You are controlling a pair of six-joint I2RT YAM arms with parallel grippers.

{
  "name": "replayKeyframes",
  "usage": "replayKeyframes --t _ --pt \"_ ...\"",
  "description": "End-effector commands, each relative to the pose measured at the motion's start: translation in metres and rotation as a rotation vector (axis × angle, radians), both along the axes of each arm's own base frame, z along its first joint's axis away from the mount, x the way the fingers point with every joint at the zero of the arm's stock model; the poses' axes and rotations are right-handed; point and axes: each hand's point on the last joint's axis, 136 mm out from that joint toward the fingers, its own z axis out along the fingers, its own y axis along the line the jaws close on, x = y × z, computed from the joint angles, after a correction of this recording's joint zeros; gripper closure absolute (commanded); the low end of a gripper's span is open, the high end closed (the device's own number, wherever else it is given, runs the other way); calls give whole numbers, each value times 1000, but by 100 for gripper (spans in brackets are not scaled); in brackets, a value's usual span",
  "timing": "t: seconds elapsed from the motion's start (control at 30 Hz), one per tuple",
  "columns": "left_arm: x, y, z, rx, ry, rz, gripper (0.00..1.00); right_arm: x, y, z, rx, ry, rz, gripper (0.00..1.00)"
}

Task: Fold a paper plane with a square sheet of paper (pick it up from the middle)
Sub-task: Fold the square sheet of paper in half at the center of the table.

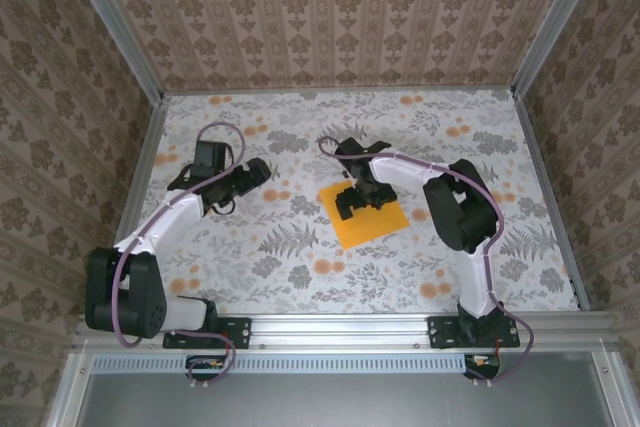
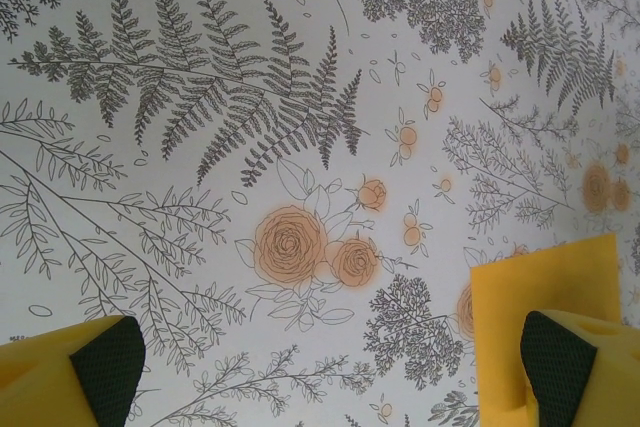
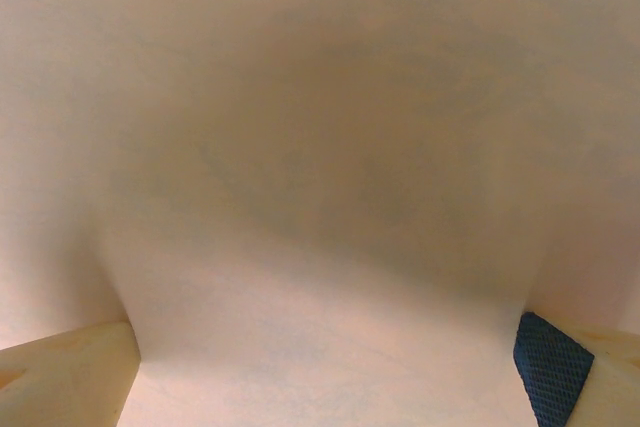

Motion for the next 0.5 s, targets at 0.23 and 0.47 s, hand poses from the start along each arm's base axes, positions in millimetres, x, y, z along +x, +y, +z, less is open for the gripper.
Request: replayKeyframes --t 0.23,0.47 --pt "-3 -4 -3 -16 13 -8 0 -19 -17 -36 -102 110 -12 1" --pt "-5 -4 -4 -19 15 -12 0 -22 -21 -46 -100 137 -33 6"
